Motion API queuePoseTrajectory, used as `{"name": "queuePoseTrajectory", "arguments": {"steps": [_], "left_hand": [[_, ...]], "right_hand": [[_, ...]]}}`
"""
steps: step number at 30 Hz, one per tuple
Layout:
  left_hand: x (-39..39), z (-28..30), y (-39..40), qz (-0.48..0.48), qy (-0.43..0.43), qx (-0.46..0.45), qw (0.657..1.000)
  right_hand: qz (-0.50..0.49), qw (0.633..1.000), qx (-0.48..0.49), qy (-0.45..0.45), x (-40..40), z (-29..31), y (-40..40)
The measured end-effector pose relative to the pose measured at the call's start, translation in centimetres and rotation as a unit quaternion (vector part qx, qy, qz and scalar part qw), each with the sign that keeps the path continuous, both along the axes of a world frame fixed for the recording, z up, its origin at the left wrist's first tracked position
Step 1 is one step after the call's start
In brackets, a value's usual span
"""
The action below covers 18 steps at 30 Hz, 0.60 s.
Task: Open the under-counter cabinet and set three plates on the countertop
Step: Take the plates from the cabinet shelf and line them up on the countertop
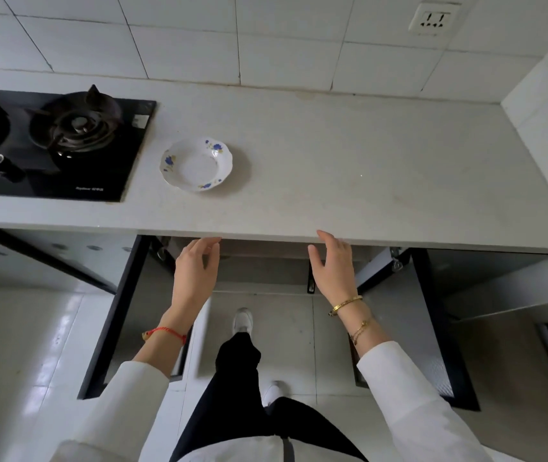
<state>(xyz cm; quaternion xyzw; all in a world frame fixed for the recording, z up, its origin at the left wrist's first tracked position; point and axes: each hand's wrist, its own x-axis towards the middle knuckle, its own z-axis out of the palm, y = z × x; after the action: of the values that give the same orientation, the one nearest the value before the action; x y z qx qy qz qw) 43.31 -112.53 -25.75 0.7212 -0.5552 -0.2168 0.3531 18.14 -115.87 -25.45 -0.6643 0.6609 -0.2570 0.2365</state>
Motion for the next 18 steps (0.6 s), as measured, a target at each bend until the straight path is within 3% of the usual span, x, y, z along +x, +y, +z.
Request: {"name": "queuePoseTrajectory", "arguments": {"steps": [10, 18], "left_hand": [[-1.5, -4.6, 3.0, -0.014, -0.018, 0.036, 0.999], [-0.9, -14.9, 0.1, -0.035, -0.03, 0.063, 0.997]], "right_hand": [[-0.028, 1.0, 0.013, 0.008, -1.2, -5.3, 3.9], [-0.043, 0.999, 0.03, 0.007, -0.6, -15.3, 0.7]]}}
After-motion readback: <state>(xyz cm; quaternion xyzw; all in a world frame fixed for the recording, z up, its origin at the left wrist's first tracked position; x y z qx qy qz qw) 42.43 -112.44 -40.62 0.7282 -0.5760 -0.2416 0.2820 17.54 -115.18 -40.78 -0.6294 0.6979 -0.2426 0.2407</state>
